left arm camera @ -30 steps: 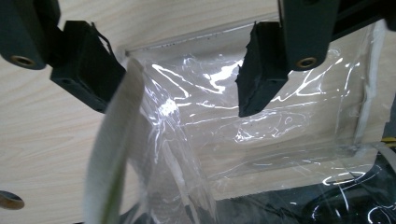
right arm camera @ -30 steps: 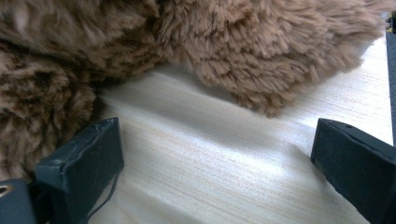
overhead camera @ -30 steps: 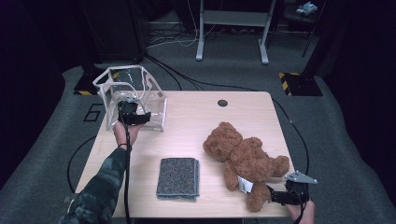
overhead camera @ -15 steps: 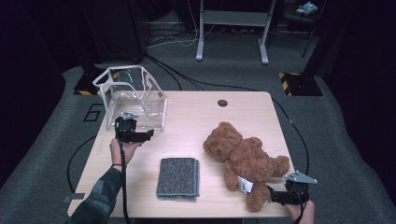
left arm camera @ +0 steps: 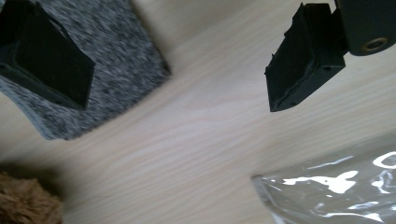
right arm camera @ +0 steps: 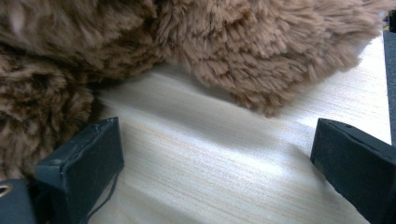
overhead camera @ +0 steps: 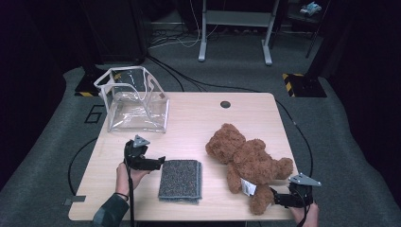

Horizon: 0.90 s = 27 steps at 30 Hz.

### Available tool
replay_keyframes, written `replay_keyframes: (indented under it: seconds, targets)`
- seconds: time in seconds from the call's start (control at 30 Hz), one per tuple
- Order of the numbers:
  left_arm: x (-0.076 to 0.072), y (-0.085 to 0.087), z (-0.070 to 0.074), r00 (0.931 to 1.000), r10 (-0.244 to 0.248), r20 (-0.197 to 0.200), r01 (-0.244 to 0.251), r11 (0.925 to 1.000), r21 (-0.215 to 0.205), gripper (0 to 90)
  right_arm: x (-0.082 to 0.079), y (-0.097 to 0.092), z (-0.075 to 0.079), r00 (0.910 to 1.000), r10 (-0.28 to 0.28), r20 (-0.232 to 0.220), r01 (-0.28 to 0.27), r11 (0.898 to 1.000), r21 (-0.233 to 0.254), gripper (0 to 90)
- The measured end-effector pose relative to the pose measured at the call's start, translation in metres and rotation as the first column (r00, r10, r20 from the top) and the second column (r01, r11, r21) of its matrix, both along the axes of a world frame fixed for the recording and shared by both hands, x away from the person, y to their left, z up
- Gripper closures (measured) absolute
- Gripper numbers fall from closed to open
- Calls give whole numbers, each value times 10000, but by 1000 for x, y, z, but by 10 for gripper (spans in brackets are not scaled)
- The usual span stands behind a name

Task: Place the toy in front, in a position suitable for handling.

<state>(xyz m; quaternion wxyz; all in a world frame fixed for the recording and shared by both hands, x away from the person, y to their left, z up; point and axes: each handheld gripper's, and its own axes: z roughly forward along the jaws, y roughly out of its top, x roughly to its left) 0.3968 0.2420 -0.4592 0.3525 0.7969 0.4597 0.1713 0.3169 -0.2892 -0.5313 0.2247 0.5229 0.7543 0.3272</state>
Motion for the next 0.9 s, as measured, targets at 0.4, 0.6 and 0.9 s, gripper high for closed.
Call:
replay_keyframes:
  seconds: [0.4, 0.6, 0.9]
  targets:
    - [-26, -45, -12, 9952, -946, -247, 953, 9950, 296, 68, 0, 0, 0, 10000, -56, 12, 56, 10000, 9, 23]
    - [-34, -70, -17, 9883, -1493, -324, 1508, 9874, 487, 69, 0, 0, 0, 10000, -69, 33, 69, 10000, 13, 31]
    - [-37, -88, -49, 9798, -1781, -908, 1881, 9753, 1162, 145, -1, 0, 0, 9998, -223, -3, 223, 9997, 75, 37]
